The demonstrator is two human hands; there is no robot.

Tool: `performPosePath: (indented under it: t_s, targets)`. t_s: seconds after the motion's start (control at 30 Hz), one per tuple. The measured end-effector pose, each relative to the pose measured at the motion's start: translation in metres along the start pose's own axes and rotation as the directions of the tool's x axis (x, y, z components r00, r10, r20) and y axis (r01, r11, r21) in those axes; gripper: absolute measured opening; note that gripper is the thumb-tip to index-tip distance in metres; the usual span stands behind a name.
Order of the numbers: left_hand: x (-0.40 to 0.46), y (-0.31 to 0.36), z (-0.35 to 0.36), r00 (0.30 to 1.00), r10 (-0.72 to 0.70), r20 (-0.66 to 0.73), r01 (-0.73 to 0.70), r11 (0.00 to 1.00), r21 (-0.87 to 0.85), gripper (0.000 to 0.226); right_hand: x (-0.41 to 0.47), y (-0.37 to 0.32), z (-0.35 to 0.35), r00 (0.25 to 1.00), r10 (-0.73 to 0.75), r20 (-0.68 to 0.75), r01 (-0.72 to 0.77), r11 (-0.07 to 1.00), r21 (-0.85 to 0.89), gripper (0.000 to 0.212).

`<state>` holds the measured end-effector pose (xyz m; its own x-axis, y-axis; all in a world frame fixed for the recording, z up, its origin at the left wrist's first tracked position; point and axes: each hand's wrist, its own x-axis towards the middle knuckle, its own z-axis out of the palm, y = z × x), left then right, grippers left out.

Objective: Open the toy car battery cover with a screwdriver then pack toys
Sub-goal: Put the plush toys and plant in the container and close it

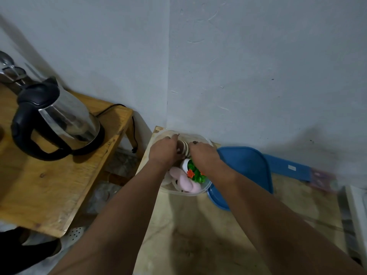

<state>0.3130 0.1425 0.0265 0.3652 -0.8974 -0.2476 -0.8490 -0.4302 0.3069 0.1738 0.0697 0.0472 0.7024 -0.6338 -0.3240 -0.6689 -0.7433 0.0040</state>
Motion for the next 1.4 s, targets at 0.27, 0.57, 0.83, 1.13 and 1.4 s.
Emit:
performPosePath:
  t_s: [0.27,0.57,0.83,1.13,1.4]
  targets:
    - [-0.055,-0.005,-0.022,0.959,0.005,-0.283,0.002,1.000,0.026,0.047,-0.033,0.028,-0.027,0.953,0.205,-0.224,-0.123,0.935,0.332,0.020]
    - [-0.105,-0.027,-0.016,0.919,-0.381,-0.103,0.348,0.905,-0.244,0.060,-0.124,0.123,0.004,0.614,0.777,0.142,-0.763,0.538,0.358,0.068]
    - [-0.105,-0.025,-0.001,0.886,-0.461,-0.056,0.422,0.849,-0.317,0.025,-0.134,0.134,0.027,0.545,0.777,0.313,-0.825,0.432,0.365,0.083]
    - [-0.097,-0.022,-0.006,0.865,-0.501,0.015,0.461,0.784,-0.416,0.041,-0.125,0.136,-0.022,0.768,0.640,-0.013,-0.387,0.480,0.787,0.025]
    - [-0.091,-0.025,-0.008,0.877,-0.477,0.052,0.448,0.775,-0.446,0.038,-0.101,0.054,-0.102,0.918,0.248,-0.308,0.022,0.747,0.665,0.009]
